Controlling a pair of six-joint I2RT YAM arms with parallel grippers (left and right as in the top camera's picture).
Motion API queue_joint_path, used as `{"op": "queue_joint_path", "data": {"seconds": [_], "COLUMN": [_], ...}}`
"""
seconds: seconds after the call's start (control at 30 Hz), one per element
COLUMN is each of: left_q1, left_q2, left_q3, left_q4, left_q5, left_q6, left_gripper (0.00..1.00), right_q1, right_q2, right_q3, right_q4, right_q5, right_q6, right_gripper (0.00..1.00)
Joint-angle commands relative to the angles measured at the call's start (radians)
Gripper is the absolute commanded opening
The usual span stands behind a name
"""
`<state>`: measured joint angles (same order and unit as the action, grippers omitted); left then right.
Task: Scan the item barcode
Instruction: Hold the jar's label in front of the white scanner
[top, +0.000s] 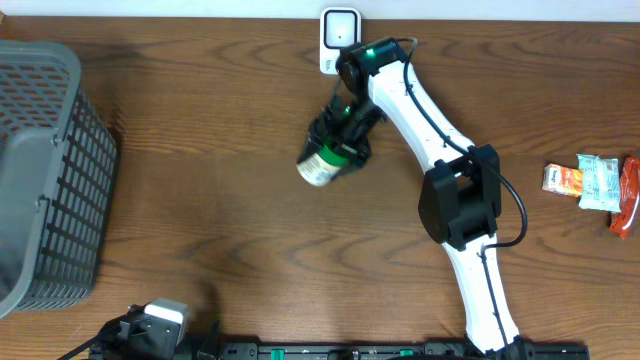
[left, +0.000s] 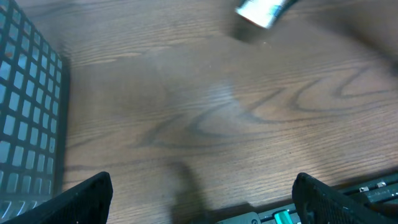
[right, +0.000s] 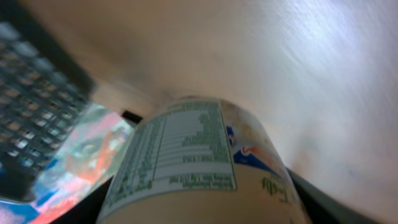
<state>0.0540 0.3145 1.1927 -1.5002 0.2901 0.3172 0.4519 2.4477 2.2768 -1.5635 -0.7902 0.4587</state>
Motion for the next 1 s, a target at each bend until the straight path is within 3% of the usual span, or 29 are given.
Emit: {"op": "queue_joint_path", "data": {"seconds": [0.0,0.17,0.33,0.53,0.67,0.97], "left_q1": [-0.006,-0.006,-0.006,-0.006,-0.006,-0.006], "left_q2": [-0.005,-0.005,-0.005,-0.005,-0.005,-0.005], "left_q3": [0.005,0.005,0.005,0.005,0.005,0.005], "left_q4": [-0.001,-0.001,-0.001,-0.001,-0.001,-0.001], "left_q5": [0.012,0.012,0.012,0.012,0.012,0.012], "left_q6": [-0.005,-0.005,-0.005,-0.005,-0.005,-0.005], "left_gripper": [0.93,0.93,0.93,0.93,0.93,0.93], "right_q1": [0.008,-0.005,-0.044,-0.081,-0.075,-0.071], "right_q2": [-0.002,-0.002,-0.002,-0.002,-0.001,0.087], "right_q3": [0.018,0.018,0.052,0.065,0.045,0.032], "right_q4": [0.183,0.599,0.881,1.038,1.121,1.319], "right_q5": [-0.116,0.038,0.193,0.568,0.924,1.006], "right_q6": [0.044,0.083,0.112,0.052,0.033,-0.008], "right_gripper": [0.52,0.54,0.49,0.46,0.46,0.43]}}
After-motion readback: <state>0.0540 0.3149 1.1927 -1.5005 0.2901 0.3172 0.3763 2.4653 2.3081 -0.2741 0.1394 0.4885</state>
